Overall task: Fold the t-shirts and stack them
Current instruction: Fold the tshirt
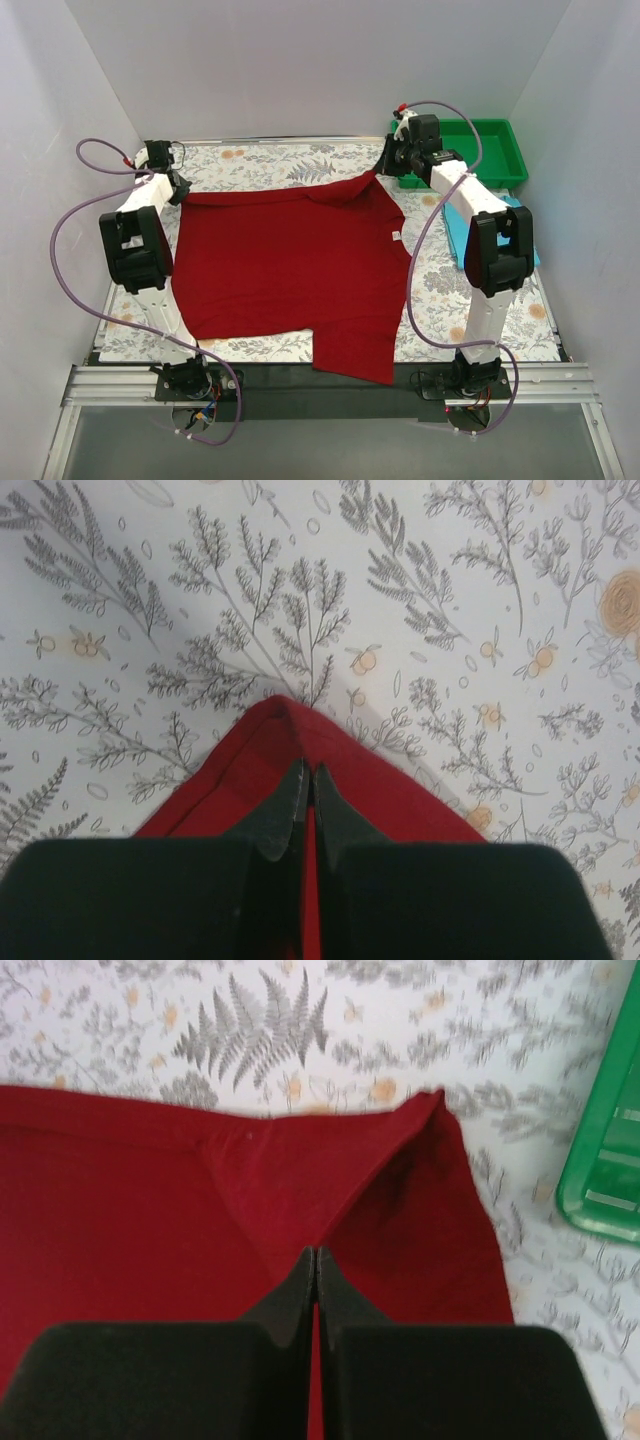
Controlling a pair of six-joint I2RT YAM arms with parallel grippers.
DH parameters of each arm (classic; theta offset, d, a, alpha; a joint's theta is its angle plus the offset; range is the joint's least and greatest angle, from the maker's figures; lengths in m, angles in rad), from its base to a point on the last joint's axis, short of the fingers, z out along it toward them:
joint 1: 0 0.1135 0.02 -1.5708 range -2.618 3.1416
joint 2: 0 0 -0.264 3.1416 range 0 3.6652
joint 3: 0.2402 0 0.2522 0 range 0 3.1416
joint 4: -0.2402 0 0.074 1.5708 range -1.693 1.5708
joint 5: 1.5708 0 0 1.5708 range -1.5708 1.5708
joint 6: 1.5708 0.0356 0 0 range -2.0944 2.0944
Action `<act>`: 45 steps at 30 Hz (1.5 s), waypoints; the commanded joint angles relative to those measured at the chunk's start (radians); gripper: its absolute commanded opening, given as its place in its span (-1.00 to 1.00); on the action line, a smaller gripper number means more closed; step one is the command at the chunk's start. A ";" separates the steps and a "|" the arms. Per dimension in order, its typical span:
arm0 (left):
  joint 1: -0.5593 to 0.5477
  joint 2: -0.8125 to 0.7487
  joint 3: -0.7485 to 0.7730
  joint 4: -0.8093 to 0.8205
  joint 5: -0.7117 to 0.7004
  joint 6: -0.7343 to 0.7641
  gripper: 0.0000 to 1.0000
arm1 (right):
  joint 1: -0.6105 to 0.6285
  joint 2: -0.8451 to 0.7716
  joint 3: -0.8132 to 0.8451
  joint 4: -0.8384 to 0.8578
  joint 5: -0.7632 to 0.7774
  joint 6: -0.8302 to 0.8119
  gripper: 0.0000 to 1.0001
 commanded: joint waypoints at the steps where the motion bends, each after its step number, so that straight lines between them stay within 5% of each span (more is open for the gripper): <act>1: 0.011 -0.118 -0.036 -0.035 0.029 -0.005 -1.00 | 0.000 -0.084 -0.086 -0.022 -0.024 0.083 -0.97; 19: 0.013 -0.253 -0.072 -0.147 0.095 0.017 -1.00 | 0.002 -0.332 -0.224 -0.162 -0.029 0.140 -0.97; 45: 0.027 -0.533 -0.508 -0.061 0.054 -0.121 -1.00 | 0.025 -0.618 -0.609 -0.206 0.054 0.163 -0.97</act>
